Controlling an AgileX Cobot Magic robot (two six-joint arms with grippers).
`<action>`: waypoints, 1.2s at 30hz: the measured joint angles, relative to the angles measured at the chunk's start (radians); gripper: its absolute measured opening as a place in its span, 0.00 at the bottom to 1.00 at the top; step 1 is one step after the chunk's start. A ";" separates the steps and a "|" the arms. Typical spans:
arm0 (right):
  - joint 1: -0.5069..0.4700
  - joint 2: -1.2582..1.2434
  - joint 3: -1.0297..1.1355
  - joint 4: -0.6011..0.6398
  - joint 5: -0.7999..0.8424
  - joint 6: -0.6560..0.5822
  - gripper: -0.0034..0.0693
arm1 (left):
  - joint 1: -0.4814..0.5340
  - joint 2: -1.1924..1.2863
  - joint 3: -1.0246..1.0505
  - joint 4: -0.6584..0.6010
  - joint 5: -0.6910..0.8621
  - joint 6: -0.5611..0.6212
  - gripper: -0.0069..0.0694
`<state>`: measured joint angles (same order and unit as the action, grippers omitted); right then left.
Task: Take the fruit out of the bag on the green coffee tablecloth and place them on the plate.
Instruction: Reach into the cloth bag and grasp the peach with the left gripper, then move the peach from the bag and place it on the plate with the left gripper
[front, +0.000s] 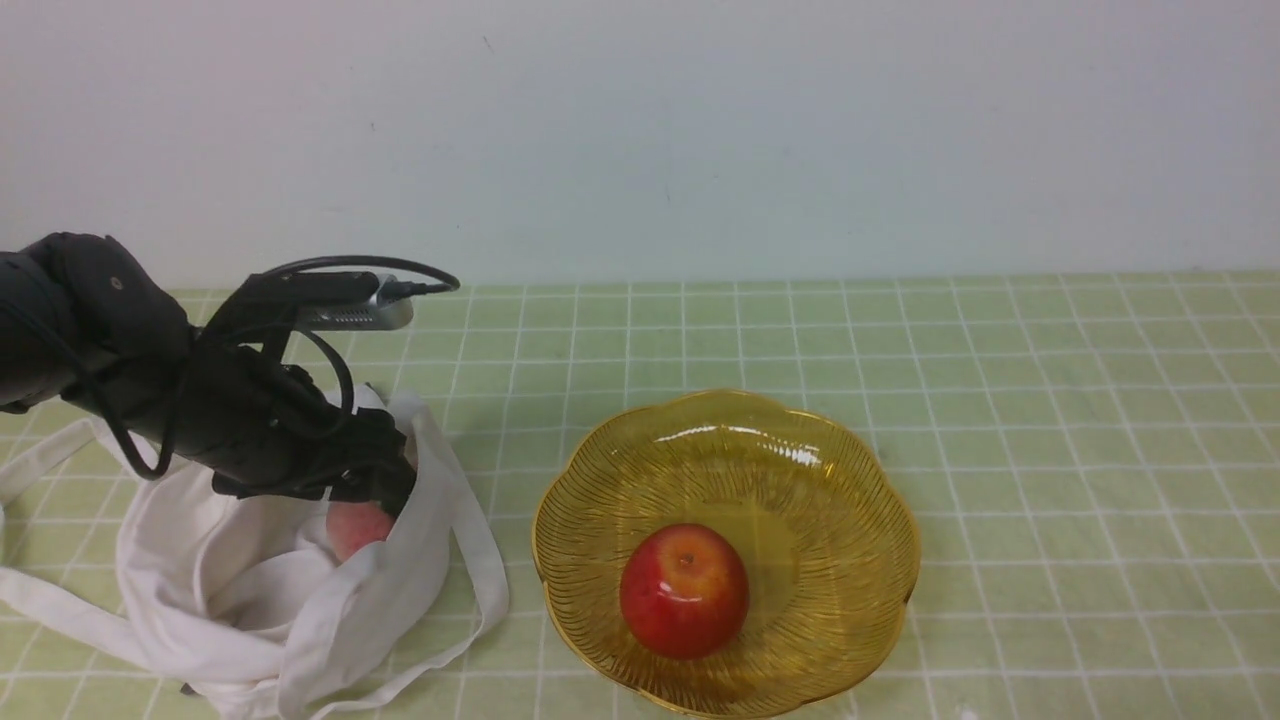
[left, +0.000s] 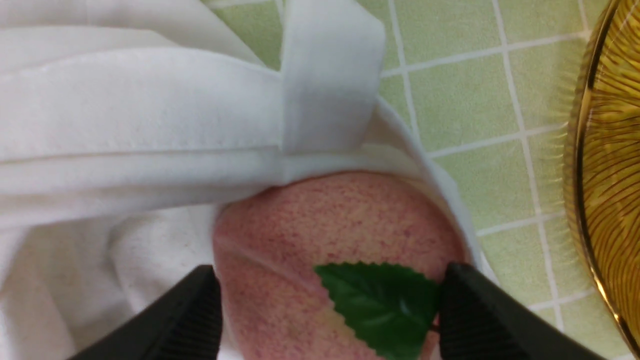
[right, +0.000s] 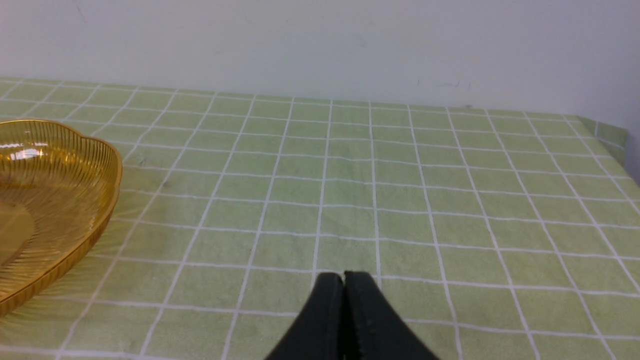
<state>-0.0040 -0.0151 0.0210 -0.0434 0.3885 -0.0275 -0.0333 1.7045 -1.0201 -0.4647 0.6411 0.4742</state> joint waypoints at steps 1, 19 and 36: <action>0.000 0.000 0.000 0.000 0.000 0.000 0.03 | 0.000 0.003 0.000 -0.002 0.002 0.000 0.77; 0.000 0.000 0.000 0.000 0.001 0.000 0.03 | 0.000 0.021 -0.017 0.000 0.041 0.000 0.70; 0.000 0.000 0.000 0.000 0.001 0.000 0.03 | 0.000 -0.247 -0.001 0.156 0.116 -0.022 0.65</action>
<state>-0.0040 -0.0151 0.0210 -0.0434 0.3894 -0.0275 -0.0333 1.4572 -1.0212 -0.3086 0.7572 0.4520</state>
